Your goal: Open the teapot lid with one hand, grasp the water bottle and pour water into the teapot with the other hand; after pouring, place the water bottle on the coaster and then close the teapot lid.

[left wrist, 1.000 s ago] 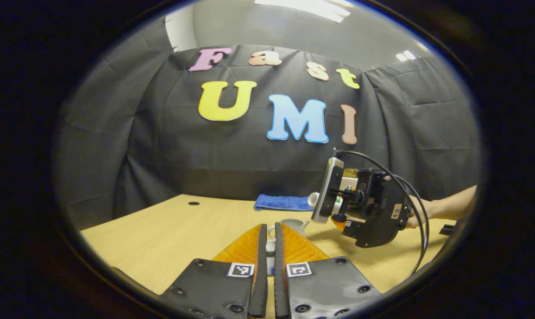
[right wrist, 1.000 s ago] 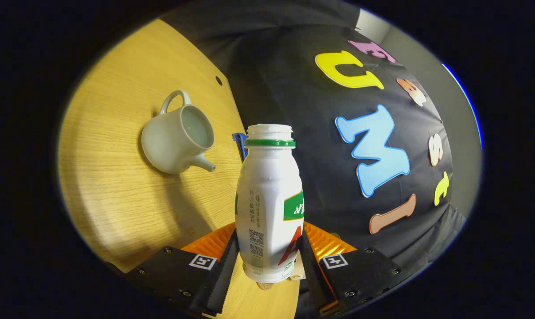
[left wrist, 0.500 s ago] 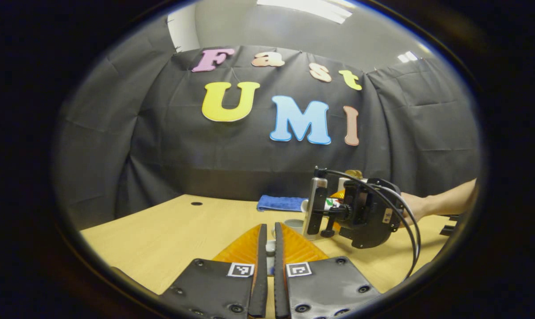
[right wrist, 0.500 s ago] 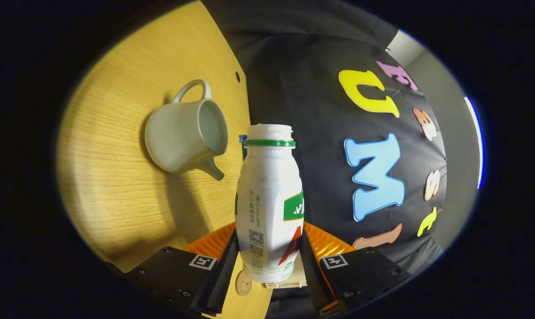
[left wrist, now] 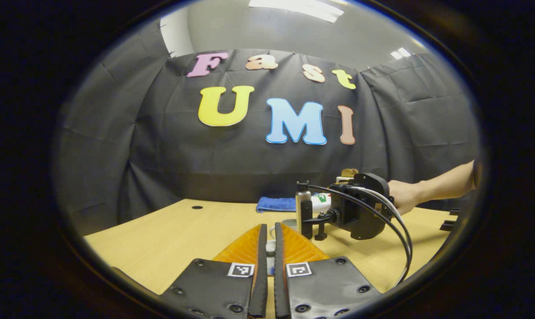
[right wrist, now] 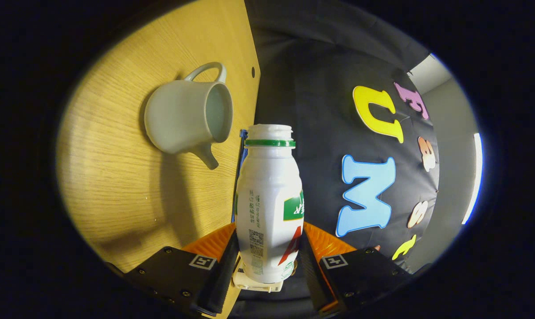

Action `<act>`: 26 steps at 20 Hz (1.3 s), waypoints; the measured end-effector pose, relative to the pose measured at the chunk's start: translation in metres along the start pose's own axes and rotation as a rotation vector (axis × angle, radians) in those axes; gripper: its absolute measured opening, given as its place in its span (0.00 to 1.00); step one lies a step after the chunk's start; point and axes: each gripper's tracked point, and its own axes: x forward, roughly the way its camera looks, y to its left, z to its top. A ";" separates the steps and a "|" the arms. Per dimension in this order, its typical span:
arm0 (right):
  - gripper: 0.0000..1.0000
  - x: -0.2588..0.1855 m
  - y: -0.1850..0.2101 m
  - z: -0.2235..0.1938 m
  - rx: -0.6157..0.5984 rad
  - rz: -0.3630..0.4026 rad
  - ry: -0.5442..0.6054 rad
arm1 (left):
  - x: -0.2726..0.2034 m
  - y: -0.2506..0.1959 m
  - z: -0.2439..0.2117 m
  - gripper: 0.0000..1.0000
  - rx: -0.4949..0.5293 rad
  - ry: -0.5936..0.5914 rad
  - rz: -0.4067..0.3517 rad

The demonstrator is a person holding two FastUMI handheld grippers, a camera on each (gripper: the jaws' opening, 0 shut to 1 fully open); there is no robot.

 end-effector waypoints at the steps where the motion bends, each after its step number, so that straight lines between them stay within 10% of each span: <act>1: 0.72 -0.001 -0.002 0.000 -0.009 -0.003 -0.003 | 0.001 0.001 -0.001 0.12 0.002 0.003 0.003; 26: 0.71 -0.006 -0.030 0.009 -0.288 -0.072 -0.037 | 0.003 0.006 -0.011 0.17 0.016 0.035 0.005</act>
